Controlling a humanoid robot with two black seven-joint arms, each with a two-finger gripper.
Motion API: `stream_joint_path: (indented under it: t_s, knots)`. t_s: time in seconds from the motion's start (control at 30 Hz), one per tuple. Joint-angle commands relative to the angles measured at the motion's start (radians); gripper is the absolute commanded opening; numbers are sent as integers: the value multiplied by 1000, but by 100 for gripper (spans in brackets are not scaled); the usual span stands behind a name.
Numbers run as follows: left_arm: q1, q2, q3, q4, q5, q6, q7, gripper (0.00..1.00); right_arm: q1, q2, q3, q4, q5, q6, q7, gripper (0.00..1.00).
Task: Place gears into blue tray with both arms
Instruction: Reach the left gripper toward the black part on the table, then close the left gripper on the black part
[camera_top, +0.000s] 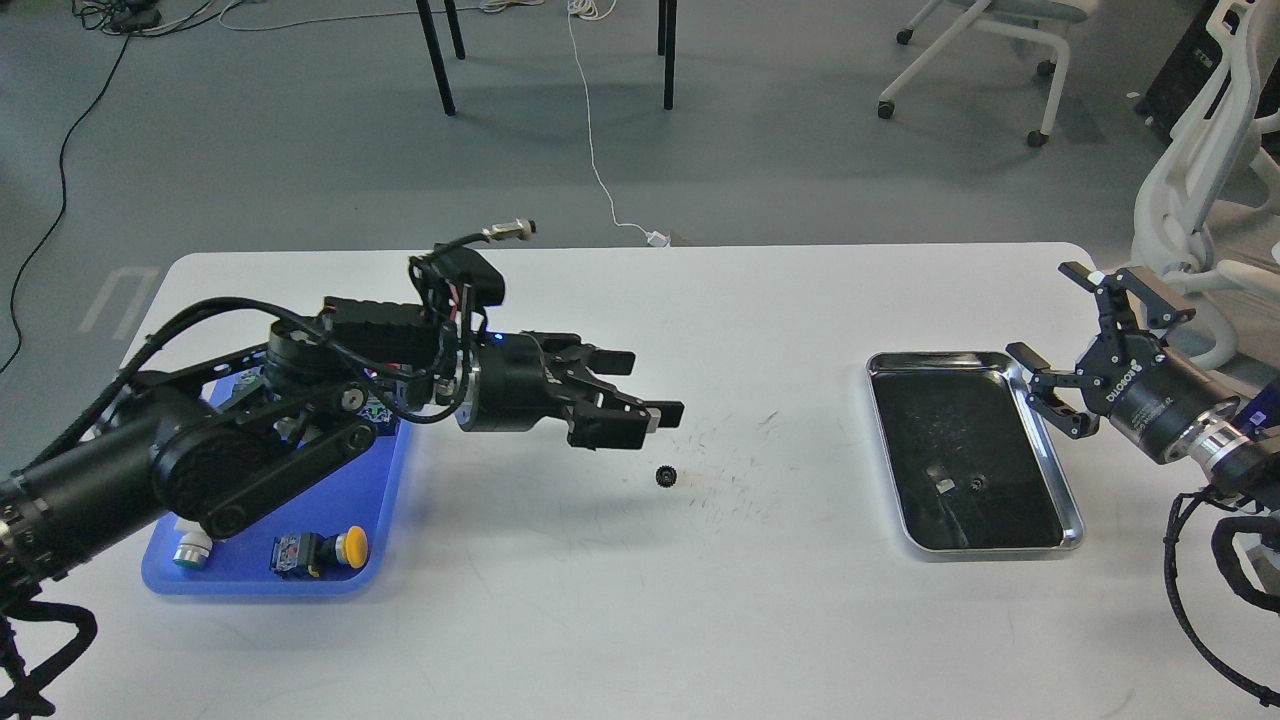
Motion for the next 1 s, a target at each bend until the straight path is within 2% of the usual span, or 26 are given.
stream_joint_path:
  t_s: [0.0, 0.1, 0.2, 0.3, 0.6, 0.73, 0.97]
  knots:
    - [-62, -65, 100, 49, 91, 27, 0, 98, -2, -2, 7, -2, 0, 0, 0, 97]
    - [-70, -137, 104, 111, 251, 38, 0, 96, -2, -3, 10, -3, -2, 0, 0, 97]
    - [-71, -207, 106, 198, 251, 65, 0, 96, -2, -3, 10, -3, -2, 0, 0, 97]
    - [-71, -229, 141, 259, 251, 95, 0, 95, -3, -5, 10, -2, -2, 0, 0, 97]
    - [-42, -215, 178, 306, 251, 99, 0, 86, -3, -3, 10, -3, -3, 0, 0, 97]
    - [-41, -230, 178, 321, 251, 101, 0, 76, -3, -3, 10, -5, -3, 0, 0, 97]
    - [-31, -235, 179, 348, 251, 101, 0, 76, -3, -3, 10, 3, -3, 0, 0, 97]
